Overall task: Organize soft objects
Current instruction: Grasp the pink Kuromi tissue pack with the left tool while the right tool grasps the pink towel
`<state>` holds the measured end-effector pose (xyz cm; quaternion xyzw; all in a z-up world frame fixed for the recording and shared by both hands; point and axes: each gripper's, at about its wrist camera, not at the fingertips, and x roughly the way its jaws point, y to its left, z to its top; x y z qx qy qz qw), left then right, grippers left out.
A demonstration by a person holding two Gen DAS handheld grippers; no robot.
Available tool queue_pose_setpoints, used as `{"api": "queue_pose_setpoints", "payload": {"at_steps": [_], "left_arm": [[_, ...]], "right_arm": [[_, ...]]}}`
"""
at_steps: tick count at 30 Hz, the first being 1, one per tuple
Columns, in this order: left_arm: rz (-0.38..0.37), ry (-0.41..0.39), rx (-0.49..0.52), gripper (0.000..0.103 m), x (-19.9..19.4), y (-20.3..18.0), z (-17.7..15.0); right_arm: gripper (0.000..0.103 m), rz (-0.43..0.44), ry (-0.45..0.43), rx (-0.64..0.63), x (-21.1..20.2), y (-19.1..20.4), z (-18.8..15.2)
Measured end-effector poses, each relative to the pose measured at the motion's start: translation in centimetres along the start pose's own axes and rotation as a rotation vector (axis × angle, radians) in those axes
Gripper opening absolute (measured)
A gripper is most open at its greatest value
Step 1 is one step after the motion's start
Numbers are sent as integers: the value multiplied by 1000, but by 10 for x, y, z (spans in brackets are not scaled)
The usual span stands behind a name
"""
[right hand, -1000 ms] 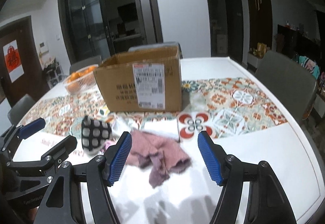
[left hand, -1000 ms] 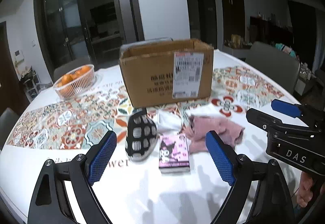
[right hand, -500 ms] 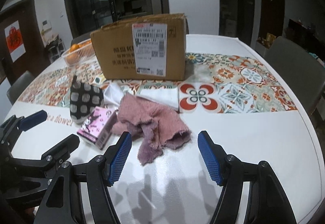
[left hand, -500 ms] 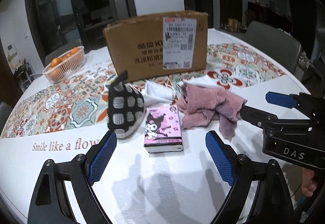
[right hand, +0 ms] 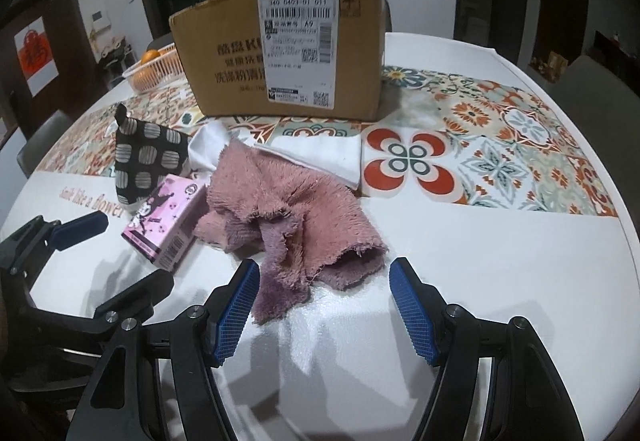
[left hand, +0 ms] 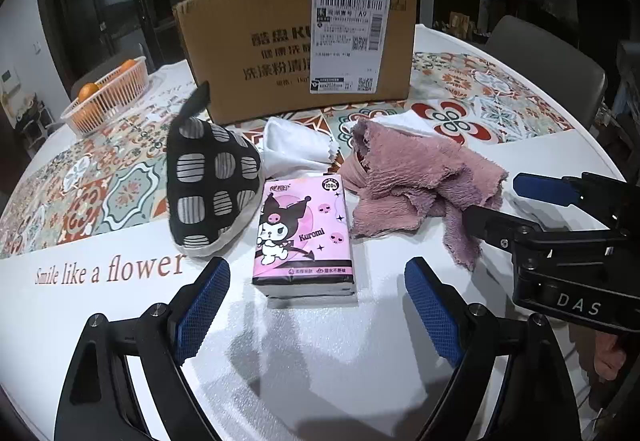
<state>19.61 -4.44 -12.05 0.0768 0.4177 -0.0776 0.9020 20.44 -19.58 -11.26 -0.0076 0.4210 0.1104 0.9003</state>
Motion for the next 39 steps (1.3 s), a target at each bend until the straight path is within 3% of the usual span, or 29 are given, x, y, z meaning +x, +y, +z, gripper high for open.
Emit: {"api": "queue_pose_setpoints", "payload": {"at_steps": [10, 17, 21, 23, 27, 39], "left_arm": [[-24, 43, -22, 88, 21, 4, 4], [-56, 55, -48, 73, 29, 9, 4], [-60, 43, -45, 66, 27, 10, 3], [-65, 38, -48, 53, 26, 11, 3], [-77, 34, -50, 53, 24, 15, 1], [-70, -15, -72, 52, 3, 21, 0]], "right_arm": [[69, -8, 18, 0, 19, -5, 6], [67, -22, -26, -19, 18, -1, 9], [46, -29, -37, -32, 17, 3, 8], [37, -22, -34, -34, 17, 4, 7], [15, -31, -55, -32, 14, 8, 6], [9, -36, -111, -12, -11, 18, 3]]}}
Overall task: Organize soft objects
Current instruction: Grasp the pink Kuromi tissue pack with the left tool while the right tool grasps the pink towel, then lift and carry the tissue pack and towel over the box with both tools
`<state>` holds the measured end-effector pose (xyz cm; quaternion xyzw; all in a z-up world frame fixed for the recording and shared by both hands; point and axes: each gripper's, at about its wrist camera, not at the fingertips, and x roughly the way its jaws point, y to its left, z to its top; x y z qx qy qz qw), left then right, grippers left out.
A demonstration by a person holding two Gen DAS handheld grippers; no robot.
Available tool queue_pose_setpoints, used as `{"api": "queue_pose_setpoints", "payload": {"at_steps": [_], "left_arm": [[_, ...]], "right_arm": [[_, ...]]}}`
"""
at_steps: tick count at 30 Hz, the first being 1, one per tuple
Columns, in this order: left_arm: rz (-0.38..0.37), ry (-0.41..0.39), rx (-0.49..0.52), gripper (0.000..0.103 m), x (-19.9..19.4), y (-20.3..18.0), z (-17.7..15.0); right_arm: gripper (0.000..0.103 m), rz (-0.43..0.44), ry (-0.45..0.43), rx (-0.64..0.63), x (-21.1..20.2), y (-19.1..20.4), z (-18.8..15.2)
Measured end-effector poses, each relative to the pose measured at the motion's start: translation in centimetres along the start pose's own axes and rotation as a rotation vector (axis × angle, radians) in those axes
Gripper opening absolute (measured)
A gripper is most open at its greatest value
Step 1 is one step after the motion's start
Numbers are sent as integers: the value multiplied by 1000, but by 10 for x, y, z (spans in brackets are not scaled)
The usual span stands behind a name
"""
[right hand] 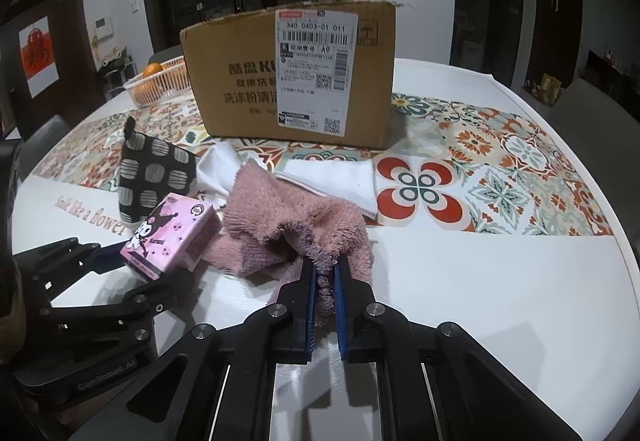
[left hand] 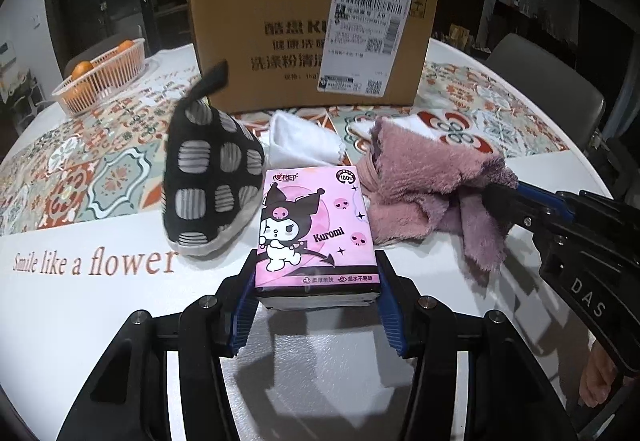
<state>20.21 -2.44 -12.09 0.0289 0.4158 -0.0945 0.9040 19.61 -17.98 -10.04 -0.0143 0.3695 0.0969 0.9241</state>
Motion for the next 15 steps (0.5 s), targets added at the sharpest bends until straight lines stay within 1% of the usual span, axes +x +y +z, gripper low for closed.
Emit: {"api": "queue_pose_setpoints", "payload": {"at_steps": [15], "left_arm": [[-10, -119, -31, 52, -47, 6, 11]], "right_arm": [[9, 4, -124, 45, -49, 11, 17]]}}
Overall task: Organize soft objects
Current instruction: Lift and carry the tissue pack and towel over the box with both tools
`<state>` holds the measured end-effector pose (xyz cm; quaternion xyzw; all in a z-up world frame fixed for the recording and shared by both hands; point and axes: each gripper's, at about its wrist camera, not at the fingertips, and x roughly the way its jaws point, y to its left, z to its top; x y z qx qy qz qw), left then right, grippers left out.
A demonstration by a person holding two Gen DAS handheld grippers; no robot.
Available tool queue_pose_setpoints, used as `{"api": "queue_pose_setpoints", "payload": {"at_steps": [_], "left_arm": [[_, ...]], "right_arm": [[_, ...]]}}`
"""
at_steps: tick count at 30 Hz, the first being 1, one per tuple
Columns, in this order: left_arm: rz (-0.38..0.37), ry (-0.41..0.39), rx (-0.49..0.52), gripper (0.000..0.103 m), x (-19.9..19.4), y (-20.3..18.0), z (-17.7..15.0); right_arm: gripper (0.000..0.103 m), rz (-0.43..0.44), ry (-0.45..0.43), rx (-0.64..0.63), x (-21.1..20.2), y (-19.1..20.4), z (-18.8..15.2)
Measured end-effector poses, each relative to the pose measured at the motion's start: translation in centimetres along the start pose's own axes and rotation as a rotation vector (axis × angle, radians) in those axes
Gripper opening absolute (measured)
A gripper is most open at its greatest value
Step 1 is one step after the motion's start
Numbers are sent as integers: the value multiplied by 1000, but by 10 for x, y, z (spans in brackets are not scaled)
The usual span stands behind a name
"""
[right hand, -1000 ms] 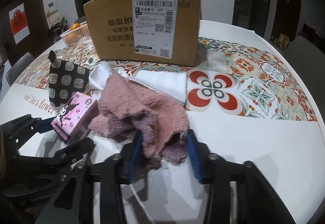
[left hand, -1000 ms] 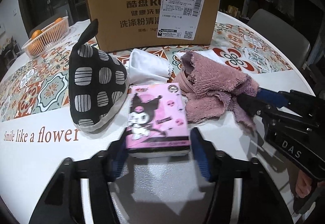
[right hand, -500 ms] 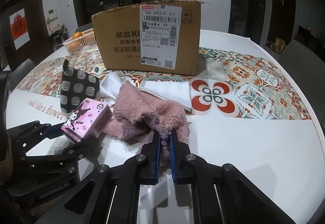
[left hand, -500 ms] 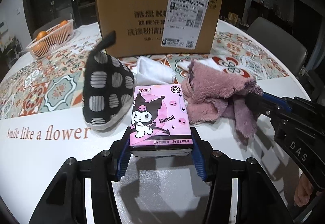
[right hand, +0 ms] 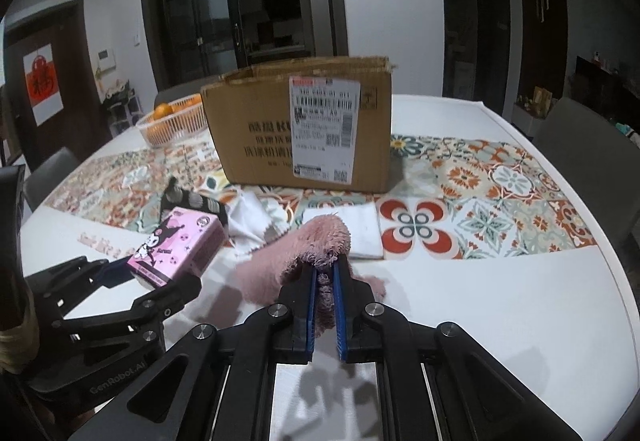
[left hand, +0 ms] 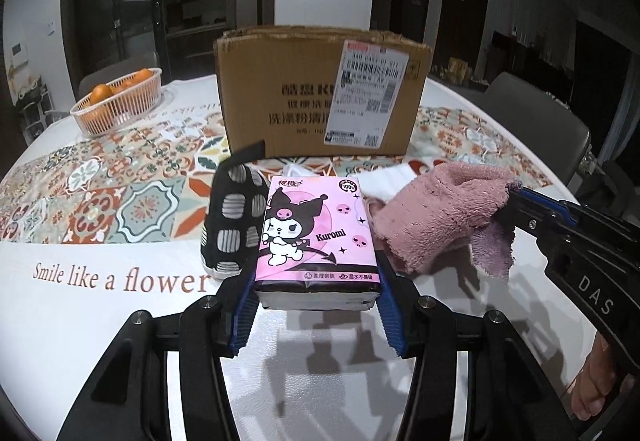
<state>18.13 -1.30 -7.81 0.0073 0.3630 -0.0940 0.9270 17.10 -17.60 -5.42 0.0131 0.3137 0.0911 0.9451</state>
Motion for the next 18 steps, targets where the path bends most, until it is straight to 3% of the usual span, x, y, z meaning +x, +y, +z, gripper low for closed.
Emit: {"api": "queue_pose_setpoints", "payload": {"at_steps": [18], "left_arm": [[-5, -157, 5, 52, -51, 3, 26]], "right_arm": [[9, -10, -157, 39, -48, 10, 28]]}}
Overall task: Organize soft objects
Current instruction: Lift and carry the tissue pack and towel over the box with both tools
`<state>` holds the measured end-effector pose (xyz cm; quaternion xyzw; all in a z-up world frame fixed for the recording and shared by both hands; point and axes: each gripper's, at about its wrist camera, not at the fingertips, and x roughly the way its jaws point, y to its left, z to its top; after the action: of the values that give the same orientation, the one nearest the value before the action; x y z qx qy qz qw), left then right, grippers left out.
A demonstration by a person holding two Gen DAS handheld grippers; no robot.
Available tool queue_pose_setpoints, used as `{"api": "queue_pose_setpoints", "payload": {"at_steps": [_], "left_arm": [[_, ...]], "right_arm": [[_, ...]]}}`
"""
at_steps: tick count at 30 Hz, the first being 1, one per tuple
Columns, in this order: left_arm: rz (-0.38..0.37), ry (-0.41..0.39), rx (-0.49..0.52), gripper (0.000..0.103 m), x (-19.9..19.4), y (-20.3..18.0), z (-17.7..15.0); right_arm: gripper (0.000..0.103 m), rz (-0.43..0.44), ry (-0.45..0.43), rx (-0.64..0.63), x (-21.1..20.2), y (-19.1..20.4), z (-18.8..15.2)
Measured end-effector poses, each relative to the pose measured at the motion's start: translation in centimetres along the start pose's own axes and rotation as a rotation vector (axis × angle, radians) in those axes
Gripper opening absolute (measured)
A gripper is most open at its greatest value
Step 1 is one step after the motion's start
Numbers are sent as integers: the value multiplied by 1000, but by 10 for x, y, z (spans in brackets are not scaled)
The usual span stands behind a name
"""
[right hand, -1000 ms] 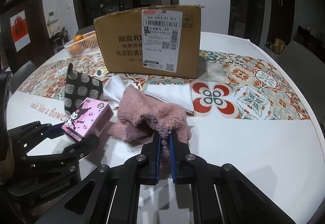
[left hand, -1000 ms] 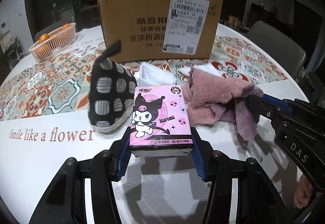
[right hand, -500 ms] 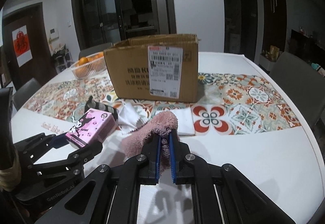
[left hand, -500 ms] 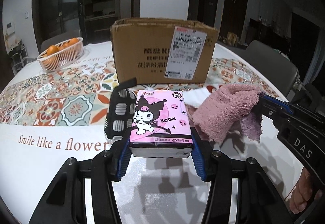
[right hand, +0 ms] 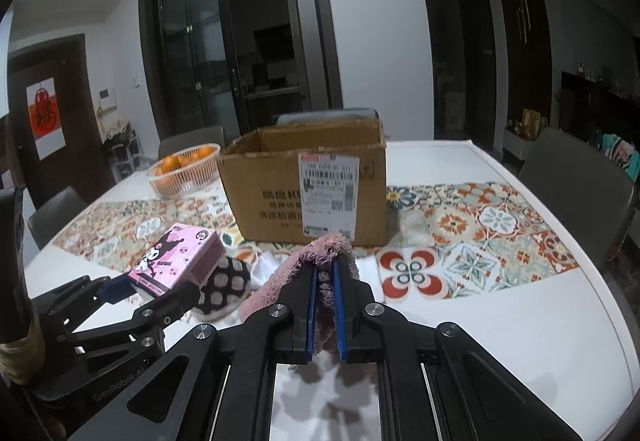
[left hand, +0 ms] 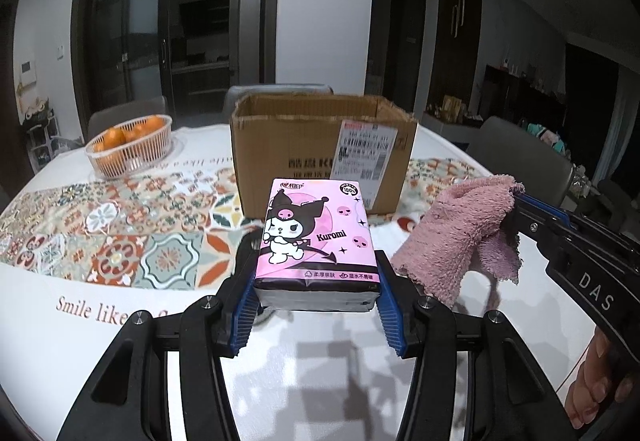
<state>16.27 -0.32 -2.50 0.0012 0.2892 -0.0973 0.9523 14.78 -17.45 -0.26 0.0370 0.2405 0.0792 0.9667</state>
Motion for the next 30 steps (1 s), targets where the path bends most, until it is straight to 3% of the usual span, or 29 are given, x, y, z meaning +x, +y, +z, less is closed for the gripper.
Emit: {"api": "queue_pose_setpoints", "payload": {"at_steps": [15, 30], "left_arm": [[-3, -141, 27, 52, -24, 1, 39], [12, -242, 66, 52, -25, 5, 82]], "right_arm": [[9, -13, -130, 18, -26, 5, 31], [9, -20, -234, 15, -24, 10, 71]]}}
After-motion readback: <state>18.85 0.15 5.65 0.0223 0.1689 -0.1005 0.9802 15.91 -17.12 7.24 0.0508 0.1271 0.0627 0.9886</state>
